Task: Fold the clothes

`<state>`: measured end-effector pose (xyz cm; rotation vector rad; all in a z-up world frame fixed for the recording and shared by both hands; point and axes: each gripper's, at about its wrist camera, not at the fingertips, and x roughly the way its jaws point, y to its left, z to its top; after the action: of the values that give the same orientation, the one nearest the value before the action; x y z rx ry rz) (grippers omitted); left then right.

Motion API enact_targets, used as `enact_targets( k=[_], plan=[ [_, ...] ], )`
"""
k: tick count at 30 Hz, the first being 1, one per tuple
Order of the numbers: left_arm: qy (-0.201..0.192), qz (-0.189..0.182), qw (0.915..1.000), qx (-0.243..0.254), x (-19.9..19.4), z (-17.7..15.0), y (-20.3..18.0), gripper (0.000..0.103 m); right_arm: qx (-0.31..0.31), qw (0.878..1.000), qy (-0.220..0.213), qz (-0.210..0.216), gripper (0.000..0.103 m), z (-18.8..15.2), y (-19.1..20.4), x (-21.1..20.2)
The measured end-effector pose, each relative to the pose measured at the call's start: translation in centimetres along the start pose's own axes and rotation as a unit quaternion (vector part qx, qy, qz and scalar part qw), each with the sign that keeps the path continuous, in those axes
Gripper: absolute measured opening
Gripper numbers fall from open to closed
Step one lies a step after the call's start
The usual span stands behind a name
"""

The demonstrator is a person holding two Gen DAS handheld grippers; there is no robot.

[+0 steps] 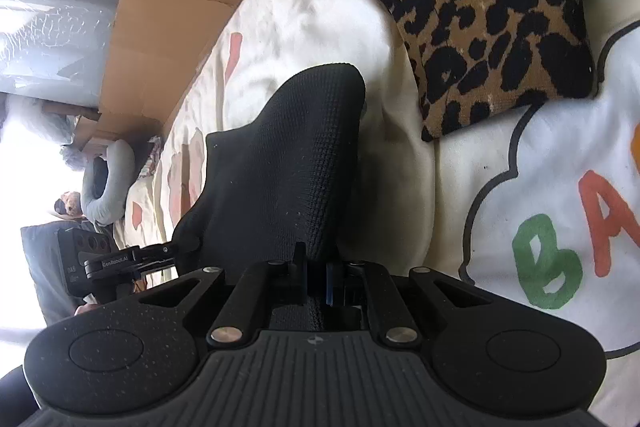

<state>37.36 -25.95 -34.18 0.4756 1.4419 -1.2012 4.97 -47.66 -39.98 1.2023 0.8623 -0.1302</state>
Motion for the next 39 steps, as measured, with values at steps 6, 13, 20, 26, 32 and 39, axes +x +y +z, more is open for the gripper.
enact_targets(
  k=[6,13,20,26,32,39],
  plan=[
    [0.013,-0.035,0.9992,-0.012,1.2,0.6,1.0,0.071,0.045,0.999,-0.004,0.014,0.038,-0.3,-2.3,0.3],
    [0.017,-0.064,0.9978,-0.006,1.9,0.8,1.0,0.079,0.043,0.998,0.014,0.045,0.038,-1.2,-2.4,2.5],
    [0.03,-0.089,0.9956,-0.007,1.9,0.9,0.8,0.03,0.037,0.998,0.007,0.053,0.014,-1.0,-1.5,3.5],
    [0.029,-0.077,0.9965,-0.011,3.3,1.3,0.4,0.047,0.05,0.997,0.003,0.062,0.016,-0.8,-1.7,3.9],
    [0.01,-0.066,0.9976,-0.016,3.9,1.3,0.1,0.032,0.067,0.996,-0.007,0.053,0.012,-0.7,-2.1,4.4],
    [0.01,0.001,0.9997,-0.024,3.7,0.6,-2.1,0.027,0.061,0.997,-0.026,-0.031,0.009,-1.4,0.3,4.5]
  ],
)
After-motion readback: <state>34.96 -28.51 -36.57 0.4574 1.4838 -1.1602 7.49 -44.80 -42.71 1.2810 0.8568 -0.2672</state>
